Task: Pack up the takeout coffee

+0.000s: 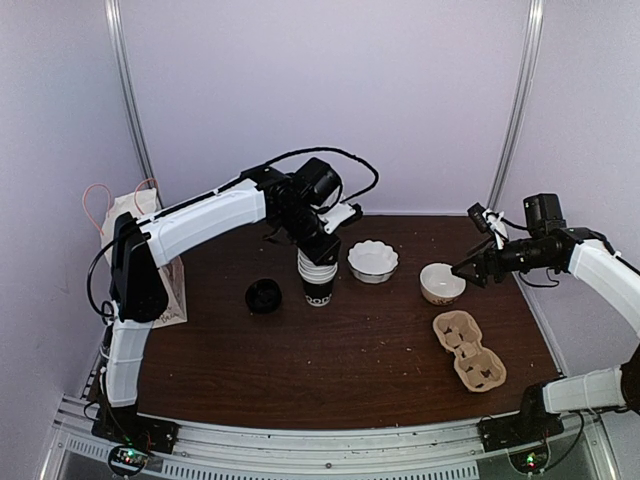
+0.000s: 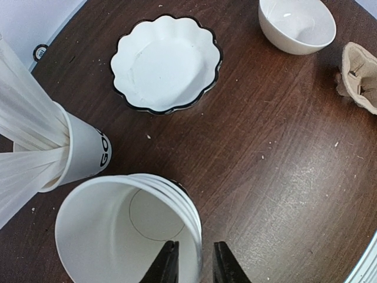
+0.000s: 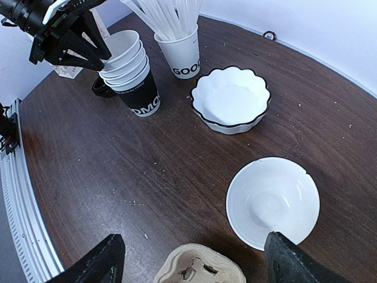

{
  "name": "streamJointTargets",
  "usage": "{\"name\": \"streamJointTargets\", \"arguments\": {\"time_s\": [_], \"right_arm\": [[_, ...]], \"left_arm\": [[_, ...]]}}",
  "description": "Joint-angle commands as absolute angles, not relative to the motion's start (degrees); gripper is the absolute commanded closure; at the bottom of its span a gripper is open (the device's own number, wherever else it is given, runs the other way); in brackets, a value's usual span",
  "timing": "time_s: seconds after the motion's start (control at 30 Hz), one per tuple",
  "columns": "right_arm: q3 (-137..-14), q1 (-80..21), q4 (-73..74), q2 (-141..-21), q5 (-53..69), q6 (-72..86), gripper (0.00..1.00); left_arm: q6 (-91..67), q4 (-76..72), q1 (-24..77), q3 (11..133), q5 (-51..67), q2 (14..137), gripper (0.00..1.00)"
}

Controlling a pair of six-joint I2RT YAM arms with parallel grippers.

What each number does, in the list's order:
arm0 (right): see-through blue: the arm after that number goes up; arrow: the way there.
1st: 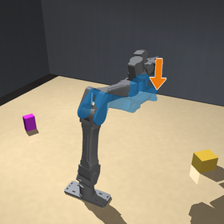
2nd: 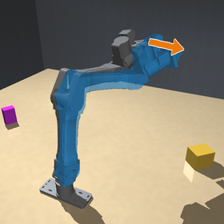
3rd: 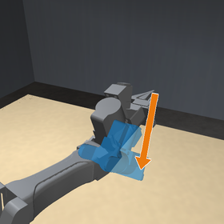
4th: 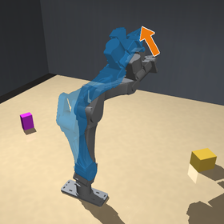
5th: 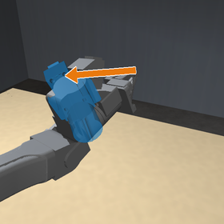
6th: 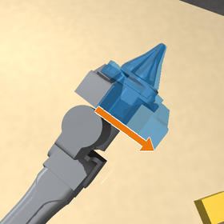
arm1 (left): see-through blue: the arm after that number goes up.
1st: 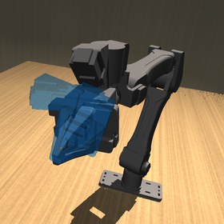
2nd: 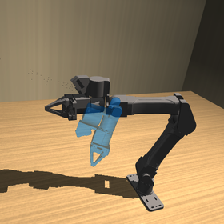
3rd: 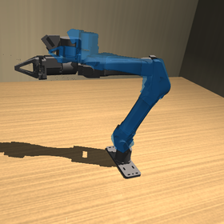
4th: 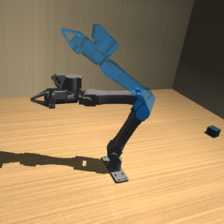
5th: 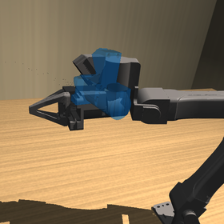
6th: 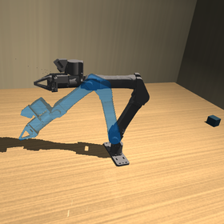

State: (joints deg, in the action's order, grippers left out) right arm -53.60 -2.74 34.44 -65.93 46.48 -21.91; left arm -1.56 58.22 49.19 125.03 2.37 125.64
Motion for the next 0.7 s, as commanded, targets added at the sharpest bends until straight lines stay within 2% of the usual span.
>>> {"name": "streamJointTargets", "arguments": {"time_s": [0.0,0.23,0.5,0.67], "right_arm": [[-53.3,-2.5,34.6,-65.6,46.4,-22.6,0.14],[-53.2,-2.5,34.7,-65.4,46.4,-22.6,0.14],[-53.2,-2.5,34.7,-65.3,46.6,-22.6,0.14],[-53.2,-2.5,33.7,-66.0,47.8,-21.0,0.15]], "left_arm": [[-1.7,58.4,49.3,125.9,2.4,126.3,0.77],[-1.6,60.6,49.3,127.7,1.9,127.9,0.80],[-1.9,61.2,49.3,128.8,2.5,127.6,1.00],[-2.3,62.6,49.3,130.8,3.3,125.9,1.00]]}}
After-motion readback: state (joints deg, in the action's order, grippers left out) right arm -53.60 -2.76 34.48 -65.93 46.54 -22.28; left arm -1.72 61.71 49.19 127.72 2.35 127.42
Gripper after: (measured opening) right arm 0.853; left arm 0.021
